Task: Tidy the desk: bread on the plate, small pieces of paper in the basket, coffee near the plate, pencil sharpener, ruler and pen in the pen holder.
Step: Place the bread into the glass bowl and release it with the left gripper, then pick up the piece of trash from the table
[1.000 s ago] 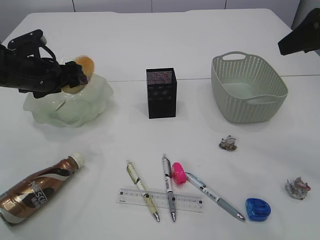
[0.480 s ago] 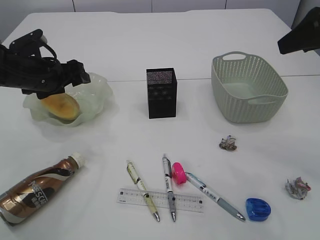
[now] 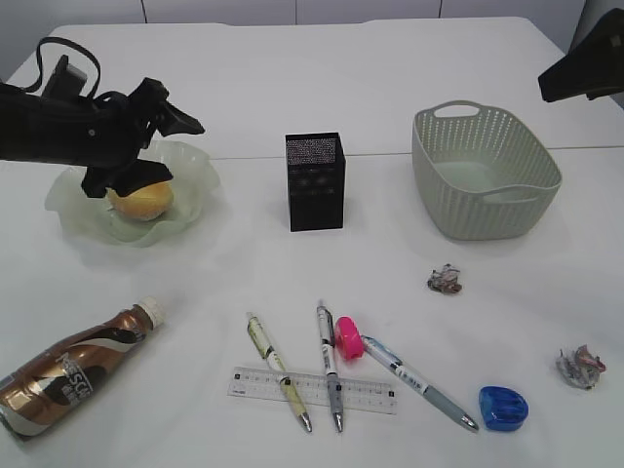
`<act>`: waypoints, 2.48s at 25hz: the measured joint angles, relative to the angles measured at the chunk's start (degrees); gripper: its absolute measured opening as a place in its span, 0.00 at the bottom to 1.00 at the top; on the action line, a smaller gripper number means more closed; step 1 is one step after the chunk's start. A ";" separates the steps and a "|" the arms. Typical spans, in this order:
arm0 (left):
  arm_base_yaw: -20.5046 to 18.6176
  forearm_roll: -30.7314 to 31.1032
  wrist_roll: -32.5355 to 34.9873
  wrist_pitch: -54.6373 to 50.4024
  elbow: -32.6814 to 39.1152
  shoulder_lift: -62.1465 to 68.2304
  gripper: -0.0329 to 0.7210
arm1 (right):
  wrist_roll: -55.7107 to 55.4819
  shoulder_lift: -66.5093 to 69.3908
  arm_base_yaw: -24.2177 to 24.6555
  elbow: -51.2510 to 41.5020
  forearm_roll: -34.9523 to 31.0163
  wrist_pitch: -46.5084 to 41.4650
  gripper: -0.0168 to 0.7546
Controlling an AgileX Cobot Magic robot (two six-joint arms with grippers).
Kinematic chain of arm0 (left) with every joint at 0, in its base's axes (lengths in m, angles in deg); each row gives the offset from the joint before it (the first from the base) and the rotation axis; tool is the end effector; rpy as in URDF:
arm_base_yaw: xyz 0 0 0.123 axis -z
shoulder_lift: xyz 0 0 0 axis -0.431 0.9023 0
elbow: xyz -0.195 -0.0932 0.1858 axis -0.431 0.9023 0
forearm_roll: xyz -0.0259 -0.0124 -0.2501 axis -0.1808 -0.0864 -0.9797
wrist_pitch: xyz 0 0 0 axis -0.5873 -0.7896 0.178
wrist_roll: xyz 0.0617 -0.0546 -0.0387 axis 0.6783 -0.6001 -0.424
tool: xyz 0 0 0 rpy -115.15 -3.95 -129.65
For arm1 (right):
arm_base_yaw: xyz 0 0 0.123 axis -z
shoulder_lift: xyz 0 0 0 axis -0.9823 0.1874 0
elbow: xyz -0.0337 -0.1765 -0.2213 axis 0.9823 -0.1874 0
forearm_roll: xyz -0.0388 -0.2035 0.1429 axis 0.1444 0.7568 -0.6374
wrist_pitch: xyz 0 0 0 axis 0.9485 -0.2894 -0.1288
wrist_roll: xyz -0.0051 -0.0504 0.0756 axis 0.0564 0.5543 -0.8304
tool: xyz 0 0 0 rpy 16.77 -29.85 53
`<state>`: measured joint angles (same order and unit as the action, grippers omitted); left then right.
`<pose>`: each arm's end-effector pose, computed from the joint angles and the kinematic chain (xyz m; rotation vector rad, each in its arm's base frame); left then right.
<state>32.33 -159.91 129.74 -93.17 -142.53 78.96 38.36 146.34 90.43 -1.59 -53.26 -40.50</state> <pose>0.4136 -0.0855 0.1858 -0.6394 2.2162 -0.9908 0.3238 -0.0104 0.3343 -0.5004 2.3121 0.4976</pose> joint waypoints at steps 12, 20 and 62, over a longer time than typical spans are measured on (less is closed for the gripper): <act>-3.11 -1.87 -7.61 -24.04 -0.10 0.00 0.83 | -5.29 0.00 0.00 0.98 1.99 -2.91 0.77; -3.11 17.66 -14.45 -31.40 -8.24 0.00 0.83 | -8.68 0.00 0.00 0.98 5.30 -5.62 0.77; 14.72 89.92 -47.29 -47.84 -18.14 -21.47 0.75 | -32.66 -11.07 0.00 -1.42 24.77 -12.98 0.77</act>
<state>47.05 -69.99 82.45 -141.01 -160.67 57.49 5.69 135.26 90.43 -3.01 -28.49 -53.48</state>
